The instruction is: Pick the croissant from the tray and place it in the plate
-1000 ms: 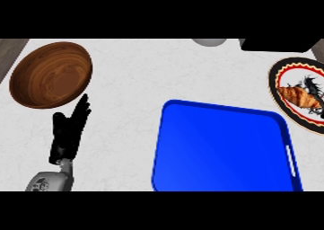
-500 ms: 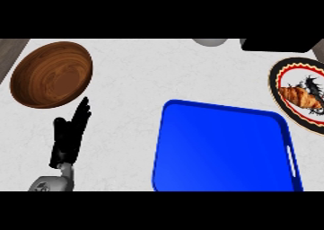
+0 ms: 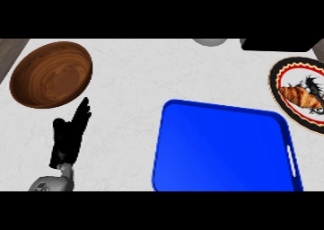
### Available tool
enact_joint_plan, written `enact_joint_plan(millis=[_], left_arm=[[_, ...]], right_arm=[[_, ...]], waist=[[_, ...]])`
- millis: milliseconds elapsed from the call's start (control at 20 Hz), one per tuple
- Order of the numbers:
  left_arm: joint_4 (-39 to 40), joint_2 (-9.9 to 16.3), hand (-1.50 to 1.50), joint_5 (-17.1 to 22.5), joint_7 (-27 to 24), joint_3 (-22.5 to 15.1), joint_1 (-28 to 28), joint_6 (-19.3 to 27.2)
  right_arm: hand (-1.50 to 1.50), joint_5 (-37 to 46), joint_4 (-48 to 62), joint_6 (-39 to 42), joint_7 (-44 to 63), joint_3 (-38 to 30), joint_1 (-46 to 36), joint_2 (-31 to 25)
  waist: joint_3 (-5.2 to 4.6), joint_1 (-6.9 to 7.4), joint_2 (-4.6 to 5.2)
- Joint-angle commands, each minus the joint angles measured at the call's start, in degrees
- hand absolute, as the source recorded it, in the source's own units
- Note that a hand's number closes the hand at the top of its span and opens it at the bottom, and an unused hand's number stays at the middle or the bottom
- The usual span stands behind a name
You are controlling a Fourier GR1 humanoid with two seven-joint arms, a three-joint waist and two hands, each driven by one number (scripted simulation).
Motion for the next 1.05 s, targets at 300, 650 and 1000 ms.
enact_joint_plan(millis=[300, 650, 1000], left_arm=[[-2.6, 0.0, 0.00, 0.1, 3.2, -0.2, -0.6, -0.1], [0.7, 0.9, 0.00, -0.1, 1.3, 1.1, -1.4, -0.2], [0.9, 1.2, 0.00, 1.3, 0.2, 1.8, -0.6, -1.5]], right_arm=[[-1.50, -2.5, 0.2, -1.3, -0.6, -2.4, 1.4, -1.5], [-1.50, -4.0, 0.9, -2.5, -0.5, -4.1, 4.6, -3.4], [-1.50, -3.3, 0.7, -5.5, 0.1, -3.6, 6.0, -3.2]], waist=[[0.12, 0.41, -0.08], [0.16, -0.08, 0.25], [0.14, 0.11, 0.16]])
